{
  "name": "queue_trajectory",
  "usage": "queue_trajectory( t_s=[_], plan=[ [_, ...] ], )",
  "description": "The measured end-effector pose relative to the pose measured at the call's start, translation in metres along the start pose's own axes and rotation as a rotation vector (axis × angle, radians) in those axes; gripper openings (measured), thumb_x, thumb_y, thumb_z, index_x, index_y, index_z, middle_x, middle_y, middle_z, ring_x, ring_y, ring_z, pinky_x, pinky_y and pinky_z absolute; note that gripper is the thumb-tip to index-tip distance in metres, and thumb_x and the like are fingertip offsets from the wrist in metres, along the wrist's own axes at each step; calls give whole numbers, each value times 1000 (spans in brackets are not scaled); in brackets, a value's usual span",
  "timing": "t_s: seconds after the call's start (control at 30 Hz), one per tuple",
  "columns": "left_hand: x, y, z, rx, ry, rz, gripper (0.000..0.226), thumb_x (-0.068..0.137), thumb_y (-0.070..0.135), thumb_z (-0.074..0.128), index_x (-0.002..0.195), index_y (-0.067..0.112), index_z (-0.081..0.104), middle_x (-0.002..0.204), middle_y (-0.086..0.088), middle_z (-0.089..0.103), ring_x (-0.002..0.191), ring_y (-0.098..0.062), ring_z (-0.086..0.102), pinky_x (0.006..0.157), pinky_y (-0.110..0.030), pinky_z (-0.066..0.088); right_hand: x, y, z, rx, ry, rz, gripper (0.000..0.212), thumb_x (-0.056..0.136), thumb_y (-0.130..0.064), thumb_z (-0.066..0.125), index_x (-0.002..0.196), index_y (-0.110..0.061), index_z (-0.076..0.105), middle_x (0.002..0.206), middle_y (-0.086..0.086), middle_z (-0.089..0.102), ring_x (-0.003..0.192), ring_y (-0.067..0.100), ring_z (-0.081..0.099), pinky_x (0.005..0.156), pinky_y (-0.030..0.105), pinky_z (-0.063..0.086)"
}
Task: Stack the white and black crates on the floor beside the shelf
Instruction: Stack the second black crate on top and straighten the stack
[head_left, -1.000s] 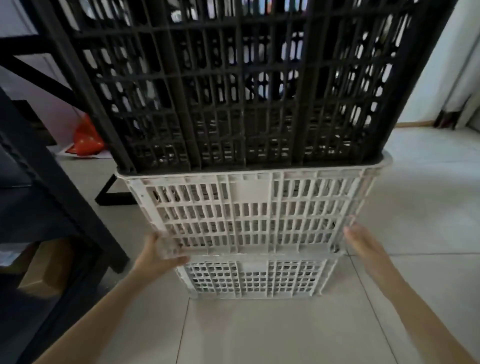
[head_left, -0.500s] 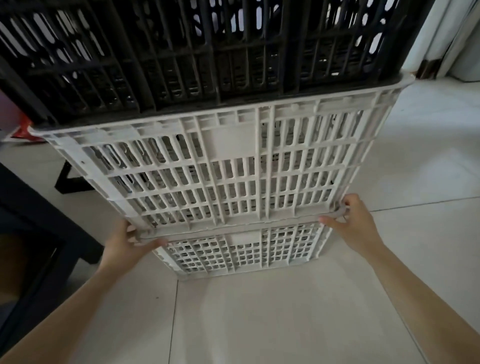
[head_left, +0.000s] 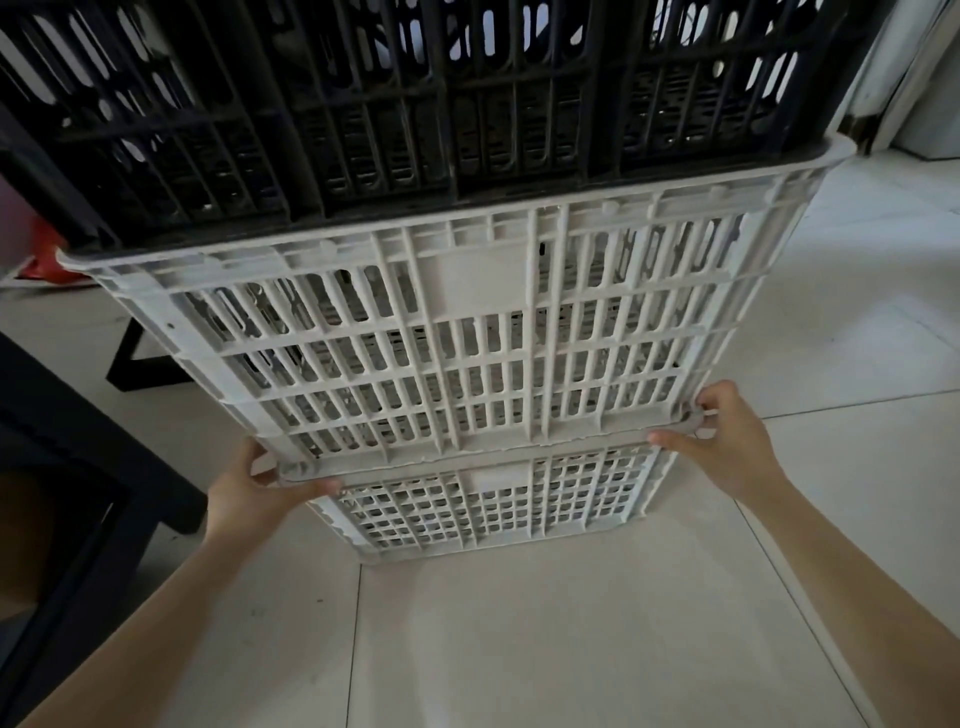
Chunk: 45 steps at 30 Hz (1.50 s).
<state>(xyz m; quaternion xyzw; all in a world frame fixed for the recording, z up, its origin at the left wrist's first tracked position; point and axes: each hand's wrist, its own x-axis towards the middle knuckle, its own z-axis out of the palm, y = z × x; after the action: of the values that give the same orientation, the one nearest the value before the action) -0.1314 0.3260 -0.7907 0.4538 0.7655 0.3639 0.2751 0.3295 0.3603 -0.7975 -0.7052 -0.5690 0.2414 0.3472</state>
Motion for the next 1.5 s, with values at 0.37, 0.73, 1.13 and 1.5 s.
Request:
queue_trajectory(
  t_s=[0.37,0.73,1.13,1.5],
  plan=[
    [-2,-3,3,-10,14,-15,108,34,53,89,131,25,50,137,-1,57,124,-30,57,98,-50,47,3,2,0,28,7,3,60,61,-26,89,94,-4,44,101,19,59,97,38,58,79,45,47],
    [-3,-6,2,-13,2,23,85,35,57,87,109,31,54,131,3,60,116,-29,61,90,-45,51,2,2,0,51,13,-11,60,59,-27,89,90,-5,44,96,21,58,86,33,56,74,42,46],
    [-9,-7,5,-76,60,45,75,38,50,88,104,38,54,127,1,63,118,-23,59,93,-37,44,-5,5,5,98,50,56,60,57,-30,90,85,-8,42,97,18,64,97,38,63,79,52,49],
    [-13,-5,4,-18,16,30,71,43,50,87,103,32,55,100,20,60,103,-15,59,95,-38,46,-7,2,4,160,29,128,57,62,-23,89,91,-4,42,103,21,63,101,40,61,79,47,50]
  ],
)
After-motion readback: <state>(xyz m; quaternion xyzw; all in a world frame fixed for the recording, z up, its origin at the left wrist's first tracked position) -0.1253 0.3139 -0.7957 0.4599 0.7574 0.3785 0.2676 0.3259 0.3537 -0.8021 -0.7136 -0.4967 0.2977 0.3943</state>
